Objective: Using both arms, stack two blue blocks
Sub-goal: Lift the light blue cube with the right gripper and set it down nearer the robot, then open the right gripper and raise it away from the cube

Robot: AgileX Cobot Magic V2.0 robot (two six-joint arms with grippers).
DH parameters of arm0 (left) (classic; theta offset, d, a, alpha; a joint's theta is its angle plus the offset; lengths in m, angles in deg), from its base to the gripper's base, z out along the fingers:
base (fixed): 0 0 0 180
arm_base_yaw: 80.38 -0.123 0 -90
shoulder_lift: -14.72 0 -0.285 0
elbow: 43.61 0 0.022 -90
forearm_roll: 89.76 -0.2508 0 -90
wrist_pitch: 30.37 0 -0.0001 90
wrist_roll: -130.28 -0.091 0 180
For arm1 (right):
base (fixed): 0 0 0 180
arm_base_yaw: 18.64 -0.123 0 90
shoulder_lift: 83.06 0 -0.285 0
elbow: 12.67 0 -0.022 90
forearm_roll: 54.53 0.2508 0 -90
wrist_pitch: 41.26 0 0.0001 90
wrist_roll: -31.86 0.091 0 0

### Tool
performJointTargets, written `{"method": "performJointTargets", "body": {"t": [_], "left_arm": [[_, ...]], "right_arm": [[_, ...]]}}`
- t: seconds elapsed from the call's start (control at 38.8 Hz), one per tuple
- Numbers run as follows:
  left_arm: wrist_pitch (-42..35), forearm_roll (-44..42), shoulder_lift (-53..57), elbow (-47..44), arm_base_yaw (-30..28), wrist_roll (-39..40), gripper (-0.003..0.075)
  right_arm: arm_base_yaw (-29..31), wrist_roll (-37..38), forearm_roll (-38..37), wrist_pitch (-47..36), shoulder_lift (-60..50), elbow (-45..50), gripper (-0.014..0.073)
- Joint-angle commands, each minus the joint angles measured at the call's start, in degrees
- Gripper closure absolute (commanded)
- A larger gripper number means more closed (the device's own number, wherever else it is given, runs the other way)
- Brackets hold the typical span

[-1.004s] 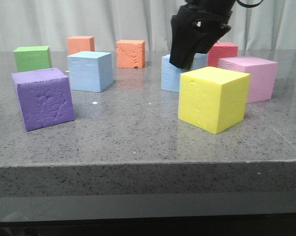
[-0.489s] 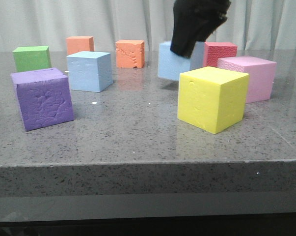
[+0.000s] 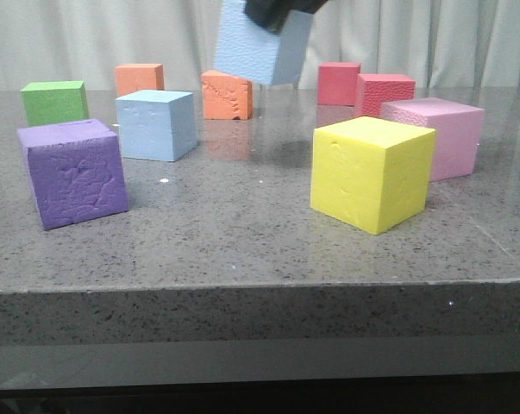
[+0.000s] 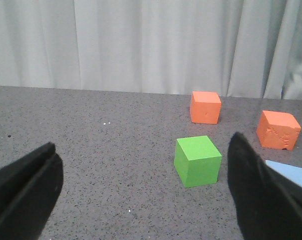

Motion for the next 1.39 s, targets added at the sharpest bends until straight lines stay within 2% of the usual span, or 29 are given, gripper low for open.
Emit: {"method": "performJointTargets", "body": {"t": [0.0,0.13,0.31,0.8,0.85,1.03,1.11,1.21,1.36], "left_arm": [[-5.0,0.0,-0.4,1.9,-0.1,0.5,0.0082],[-5.1,0.0,-0.4,1.9,-0.1,0.5,0.0082],[-5.2,0.0,-0.4,1.9,-0.1,0.5,0.0082],[-5.2,0.0,-0.4,1.9,-0.1,0.5,0.0082],[-5.2,0.0,-0.4,1.9,-0.1,0.5,0.0082],[-5.2,0.0,-0.4,1.9,-0.1,0.5,0.0082],[-5.2,0.0,-0.4,1.9,-0.1,0.5,0.0082],[-5.2,0.0,-0.4,1.9,-0.1,0.5,0.0082],[-5.2,0.0,-0.4,1.9,-0.1,0.5,0.0082]], "right_arm": [[-2.7,1.2,-0.9,3.1,-3.5,-1.7,0.0318],[-6.6,1.2,-6.8,4.3,-2.7,-1.7,0.0318],[-9.3,1.4,-7.7,5.3,-0.5,-1.7,0.0318],[-9.5,5.6,-10.8,5.3,4.0,-1.5,0.0311],[-9.5,5.6,-10.8,5.3,4.0,-1.5,0.0281],[-9.5,6.0,-10.8,5.3,4.0,-1.5,0.0052],[-9.5,6.0,-10.8,5.3,3.9,-1.6,-0.0014],[-9.5,6.0,-10.8,5.3,3.1,-1.8,-0.0064],[-9.4,6.0,-11.8,5.3,0.7,-2.8,-0.0061]]}}
